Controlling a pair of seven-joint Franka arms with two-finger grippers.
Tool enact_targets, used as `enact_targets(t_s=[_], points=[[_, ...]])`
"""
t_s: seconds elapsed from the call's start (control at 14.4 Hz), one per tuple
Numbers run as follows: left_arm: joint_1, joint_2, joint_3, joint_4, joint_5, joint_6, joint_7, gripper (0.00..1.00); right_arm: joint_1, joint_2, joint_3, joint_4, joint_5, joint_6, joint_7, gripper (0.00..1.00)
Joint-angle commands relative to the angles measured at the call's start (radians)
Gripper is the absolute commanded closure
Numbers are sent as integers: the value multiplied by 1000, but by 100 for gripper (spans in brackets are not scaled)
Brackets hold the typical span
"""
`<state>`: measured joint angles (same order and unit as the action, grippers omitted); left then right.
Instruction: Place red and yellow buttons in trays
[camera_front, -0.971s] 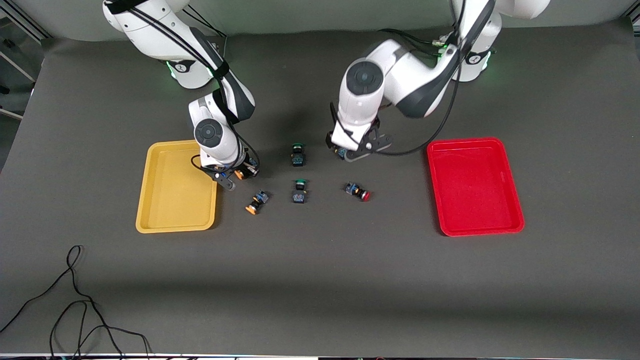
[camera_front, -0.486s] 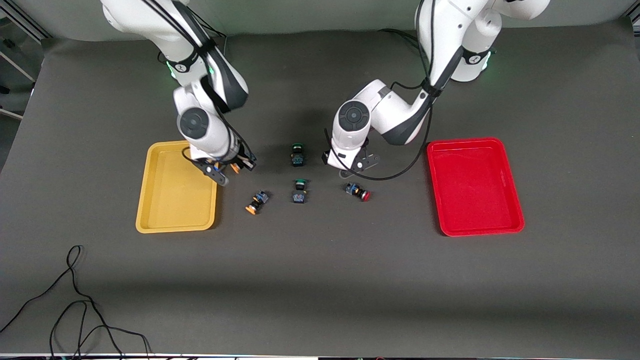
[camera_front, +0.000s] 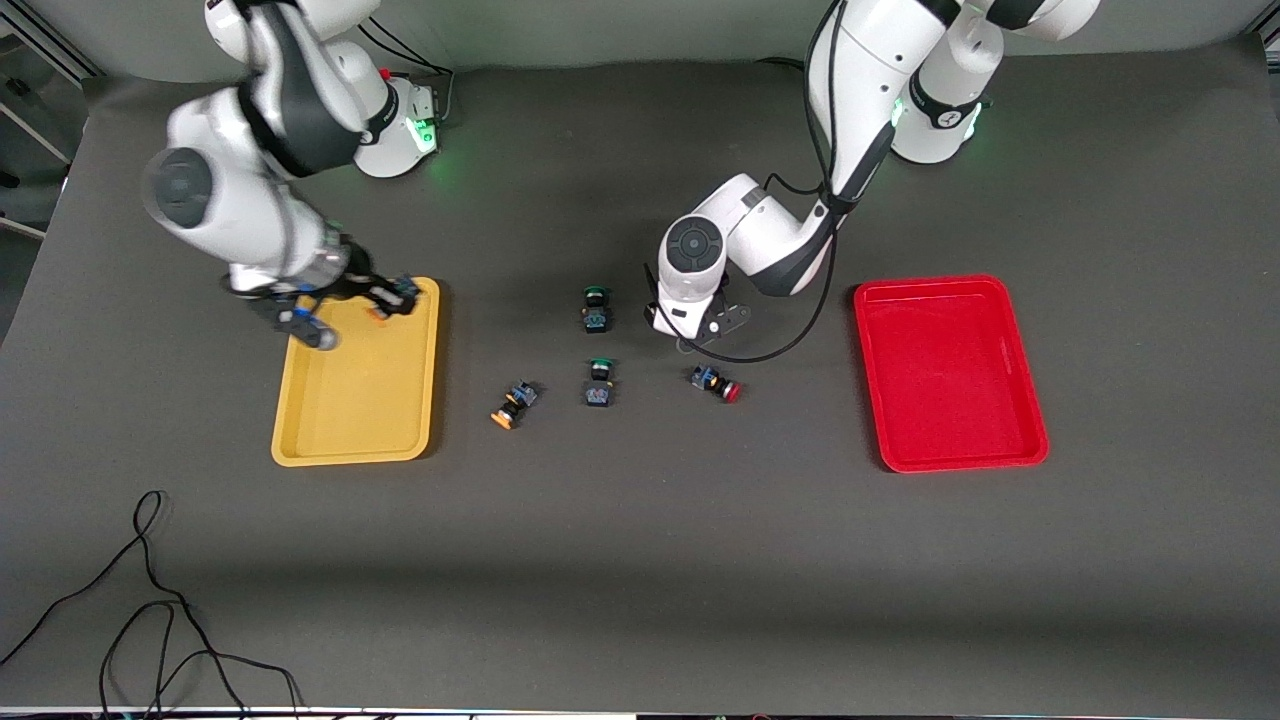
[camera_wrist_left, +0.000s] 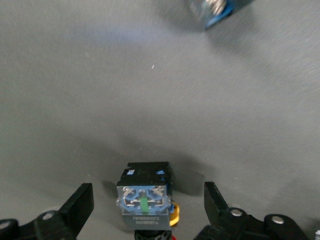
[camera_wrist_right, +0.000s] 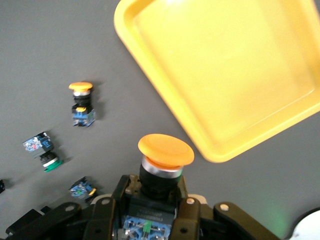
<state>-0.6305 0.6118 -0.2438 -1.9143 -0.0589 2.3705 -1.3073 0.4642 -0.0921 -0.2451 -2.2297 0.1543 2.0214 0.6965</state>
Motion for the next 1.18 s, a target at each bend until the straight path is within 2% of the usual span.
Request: enact_targets(t_s=[0.0,0.07,0.14,0.35,0.49,0.69,0.83,0.97,1.04,1.11], points=[[-20,-18,15,-12,4,6,-32,58,-99,17,-5,-27,-1,11,-167,75],[-17,-23,15,-11,4,1,-32,71,-126,32,-5,-33,-1,19,-214,75],[-14,-27,17,-5,4,-5,-30,76,-140,47,-5,-37,-1,32,-238,75],[-3,-64,24,8,4,-63,-12,80,-168,116,-5,-135,-1,228,-331,74],[53,-101,20,32,4,-140,29,80,-171,178,-6,-174,-1,342,-373,74],[165,-202,15,29,-13,-302,259,81,-173,304,-8,-188,11,471,-426,74],[250,-251,18,9,-16,-404,473,82,-173,324,-8,-188,13,482,-427,71],[381,-309,20,-55,-16,-432,722,83,-174,337,-8,-186,13,488,-428,67],[456,-331,21,-92,-15,-433,858,83,-174,347,-8,-188,14,499,-427,63],[515,-336,21,-115,-3,-424,949,83,-174,350,-8,-188,14,505,-427,48]])
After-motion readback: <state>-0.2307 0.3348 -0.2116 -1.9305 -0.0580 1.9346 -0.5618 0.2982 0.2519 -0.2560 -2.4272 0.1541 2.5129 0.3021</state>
